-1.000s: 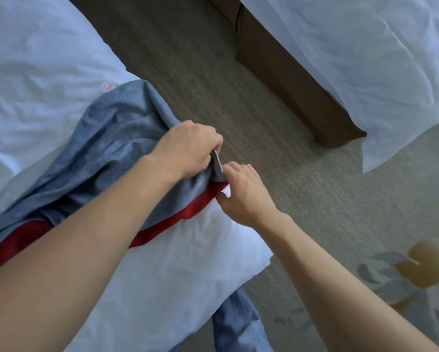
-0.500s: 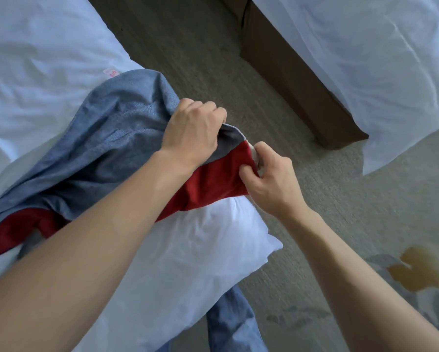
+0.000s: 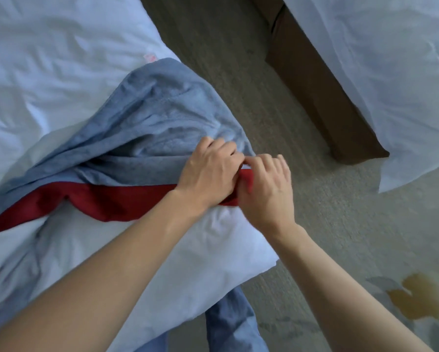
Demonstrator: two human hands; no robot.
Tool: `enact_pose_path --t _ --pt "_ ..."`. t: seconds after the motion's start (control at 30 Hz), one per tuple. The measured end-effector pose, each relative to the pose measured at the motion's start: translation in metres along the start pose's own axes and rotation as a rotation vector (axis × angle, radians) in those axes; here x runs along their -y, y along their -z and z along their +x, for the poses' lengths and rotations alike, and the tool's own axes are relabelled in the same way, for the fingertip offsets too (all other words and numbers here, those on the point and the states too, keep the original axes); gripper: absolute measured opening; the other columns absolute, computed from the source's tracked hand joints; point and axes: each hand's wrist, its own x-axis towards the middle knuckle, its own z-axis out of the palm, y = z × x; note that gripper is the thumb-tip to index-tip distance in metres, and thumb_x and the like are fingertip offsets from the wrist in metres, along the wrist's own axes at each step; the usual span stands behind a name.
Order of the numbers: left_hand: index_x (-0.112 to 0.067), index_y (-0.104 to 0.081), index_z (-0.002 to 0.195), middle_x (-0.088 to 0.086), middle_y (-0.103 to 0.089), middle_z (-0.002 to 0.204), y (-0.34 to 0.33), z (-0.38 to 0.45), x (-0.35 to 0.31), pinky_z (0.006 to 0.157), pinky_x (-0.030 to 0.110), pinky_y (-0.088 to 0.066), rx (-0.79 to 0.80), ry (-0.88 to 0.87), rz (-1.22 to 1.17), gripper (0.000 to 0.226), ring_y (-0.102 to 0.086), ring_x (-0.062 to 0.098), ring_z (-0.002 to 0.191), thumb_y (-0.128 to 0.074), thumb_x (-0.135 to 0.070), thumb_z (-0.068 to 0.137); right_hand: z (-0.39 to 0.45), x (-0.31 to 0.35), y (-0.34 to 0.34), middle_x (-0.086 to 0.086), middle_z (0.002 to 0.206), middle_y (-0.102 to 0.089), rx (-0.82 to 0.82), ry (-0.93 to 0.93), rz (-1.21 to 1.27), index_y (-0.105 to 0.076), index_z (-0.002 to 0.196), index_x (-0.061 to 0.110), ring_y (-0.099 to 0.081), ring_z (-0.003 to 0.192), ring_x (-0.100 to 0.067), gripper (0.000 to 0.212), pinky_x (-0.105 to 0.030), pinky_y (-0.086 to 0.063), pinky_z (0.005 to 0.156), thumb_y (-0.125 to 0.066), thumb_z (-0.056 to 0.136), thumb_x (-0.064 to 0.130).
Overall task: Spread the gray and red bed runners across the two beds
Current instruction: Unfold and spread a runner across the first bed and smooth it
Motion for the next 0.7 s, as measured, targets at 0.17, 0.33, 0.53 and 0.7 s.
enact_pose_path --t 0.17,0.33,0.53,0.7 --pt "-0.019 -0.064 0.076 0.000 -0.060 0.079 0.016 -0.080 0.052 0.077 0.040 -0.036 -0.065 0.192 0.001 0.015 -0.055 0.025 0.081 -0.058 -0.025 0.088 -0.020 0.063 -0.028 -0.003 0.080 -0.060 0.083 0.258 0.057 -0.070 0.093 0.011 -0.056 0.080 -0.028 0.015 -0.045 -0.043 0.100 -0.065 0.080 0.006" --pt "-0.020 -0.065 0.093 0.001 -0.062 0.092 0.028 -0.174 0.107 0.075 0.041 -0.035 -0.094 0.358 0.051 0.009 -0.056 0.028 0.088 -0.060 -0.024 0.087 -0.037 0.139 -0.069 -0.001 0.086 -0.064 0.225 0.520 0.066 -0.071 0.097 0.013 -0.056 0.082 -0.027 0.022 -0.038 -0.043 0.089 -0.069 0.079 0.025" --pt "-0.023 -0.059 0.114 -0.001 -0.057 0.121 0.030 -0.263 0.137 0.087 0.041 -0.033 -0.179 0.563 0.172 0.039 -0.052 0.026 0.109 -0.062 -0.022 0.075 -0.031 0.182 -0.111 -0.007 0.091 -0.064 0.224 0.570 -0.193 -0.069 0.101 0.016 -0.058 0.089 -0.033 0.025 -0.043 -0.039 0.086 -0.070 0.076 0.020" --pt "-0.021 -0.058 0.122 0.000 -0.057 0.123 0.036 -0.307 0.144 0.090 0.039 -0.032 -0.232 0.655 0.197 0.042 -0.054 0.026 0.111 -0.059 -0.015 0.080 -0.036 0.164 -0.097 -0.005 0.084 -0.067 0.169 0.397 -0.324 -0.071 0.094 0.014 -0.059 0.085 -0.033 0.023 -0.043 -0.036 0.088 -0.067 0.073 0.005"
